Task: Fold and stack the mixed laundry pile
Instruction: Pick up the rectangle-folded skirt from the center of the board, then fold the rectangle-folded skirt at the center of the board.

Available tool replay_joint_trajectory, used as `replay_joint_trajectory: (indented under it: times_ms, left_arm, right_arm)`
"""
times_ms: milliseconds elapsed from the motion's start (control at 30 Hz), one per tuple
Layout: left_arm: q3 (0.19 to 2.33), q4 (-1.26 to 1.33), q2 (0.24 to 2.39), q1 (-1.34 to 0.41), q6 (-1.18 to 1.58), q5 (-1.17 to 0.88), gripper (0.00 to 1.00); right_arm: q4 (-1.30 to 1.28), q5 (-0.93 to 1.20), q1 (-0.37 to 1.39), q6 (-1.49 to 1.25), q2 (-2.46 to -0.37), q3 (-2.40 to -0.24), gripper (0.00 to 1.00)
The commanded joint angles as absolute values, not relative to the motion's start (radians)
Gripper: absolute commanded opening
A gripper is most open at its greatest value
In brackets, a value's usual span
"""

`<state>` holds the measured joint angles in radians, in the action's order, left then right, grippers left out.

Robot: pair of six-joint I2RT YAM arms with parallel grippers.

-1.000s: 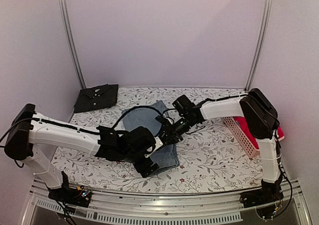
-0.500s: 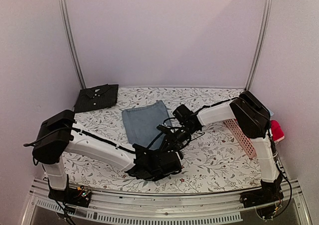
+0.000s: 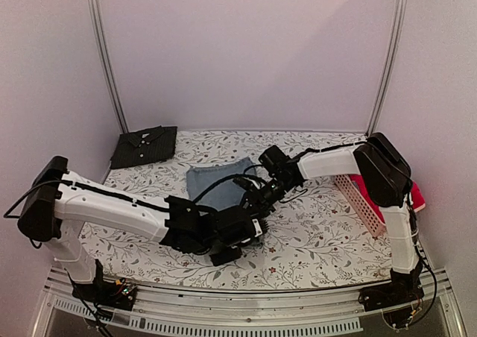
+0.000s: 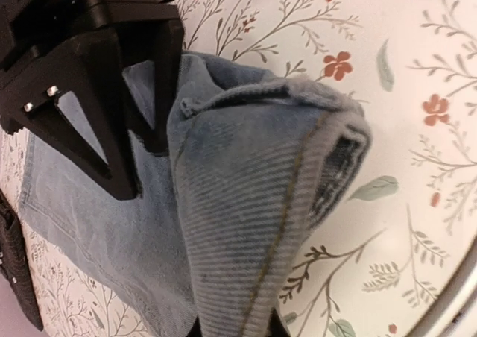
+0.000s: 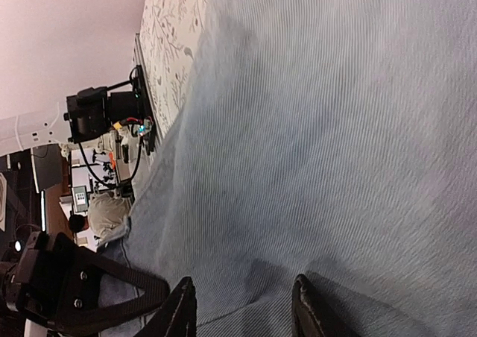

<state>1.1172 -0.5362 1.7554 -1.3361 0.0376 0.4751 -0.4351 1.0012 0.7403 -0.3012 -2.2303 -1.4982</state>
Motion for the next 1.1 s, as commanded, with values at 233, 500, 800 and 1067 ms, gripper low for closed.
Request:
replay_joint_trajectory:
  times_ms: [233, 500, 800, 1067]
  left_arm:
    - [1.257, -0.766, 1.54, -1.349, 0.044, 0.106, 0.0]
    - [1.38, -0.856, 1.505, -1.242, 0.018, 0.022, 0.0]
    - [1.445, -0.87, 1.529, -1.058, -0.097, -0.073, 0.0]
    - [1.433, -0.823, 1.616, -1.008, -0.2, -0.111, 0.0]
  right_arm:
    - [-0.486, 1.086, 0.767, -0.214, -2.326, -1.682, 0.34]
    - [-0.512, 1.135, 0.86, -0.067, -2.317, -1.453, 0.26]
    - [-0.541, 1.087, 0.854, -0.039, -2.173, -1.411, 0.42]
    - [-0.536, 1.013, 0.679, -0.163, -2.102, -1.59, 0.55]
